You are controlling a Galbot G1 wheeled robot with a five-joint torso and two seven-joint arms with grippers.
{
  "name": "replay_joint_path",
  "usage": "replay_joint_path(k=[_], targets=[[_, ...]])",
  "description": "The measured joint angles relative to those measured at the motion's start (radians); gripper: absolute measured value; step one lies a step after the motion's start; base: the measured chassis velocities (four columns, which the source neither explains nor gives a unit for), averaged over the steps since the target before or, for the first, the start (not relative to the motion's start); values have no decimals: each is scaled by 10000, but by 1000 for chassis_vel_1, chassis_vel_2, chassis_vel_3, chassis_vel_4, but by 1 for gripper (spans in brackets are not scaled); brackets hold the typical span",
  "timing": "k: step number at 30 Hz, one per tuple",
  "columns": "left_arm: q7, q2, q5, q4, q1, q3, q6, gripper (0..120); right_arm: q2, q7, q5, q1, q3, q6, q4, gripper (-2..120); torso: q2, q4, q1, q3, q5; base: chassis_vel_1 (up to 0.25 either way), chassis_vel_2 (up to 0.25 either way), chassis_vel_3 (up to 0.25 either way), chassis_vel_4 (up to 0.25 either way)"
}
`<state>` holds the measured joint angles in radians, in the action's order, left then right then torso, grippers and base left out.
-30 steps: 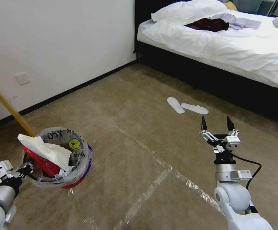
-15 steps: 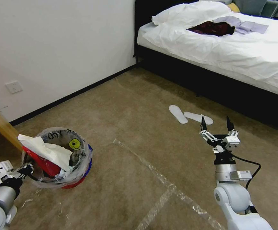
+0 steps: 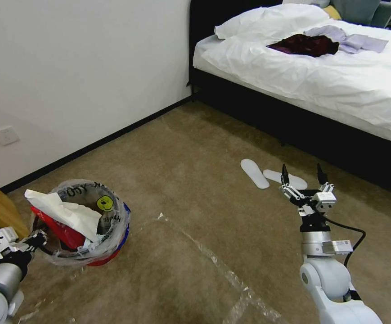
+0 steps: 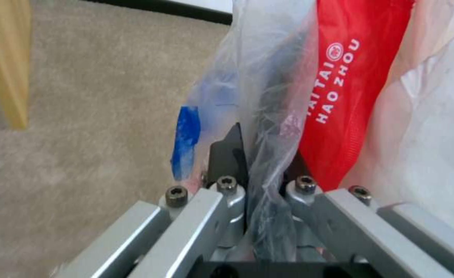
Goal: Pick up the trash bin and place the garbage on the floor into it.
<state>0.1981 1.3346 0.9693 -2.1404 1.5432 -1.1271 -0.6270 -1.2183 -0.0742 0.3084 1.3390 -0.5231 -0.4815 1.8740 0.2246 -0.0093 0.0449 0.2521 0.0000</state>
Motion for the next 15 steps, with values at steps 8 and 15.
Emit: replay_joint_path(k=[8, 15], targets=[[-4, -11, 4, 3, 0, -2, 0, 3, -46, 7, -26, -36, 52, -2, -26, 100, 0, 0, 1, 0, 0, -185, 176, 173, -184], [-6, -40, 5, 50, -21, 14, -3, 3, -61, 7, -29, -62, 61, -6, -64, 100, 1, 0, -1, 0, -1, -168, 178, 173, -179]])
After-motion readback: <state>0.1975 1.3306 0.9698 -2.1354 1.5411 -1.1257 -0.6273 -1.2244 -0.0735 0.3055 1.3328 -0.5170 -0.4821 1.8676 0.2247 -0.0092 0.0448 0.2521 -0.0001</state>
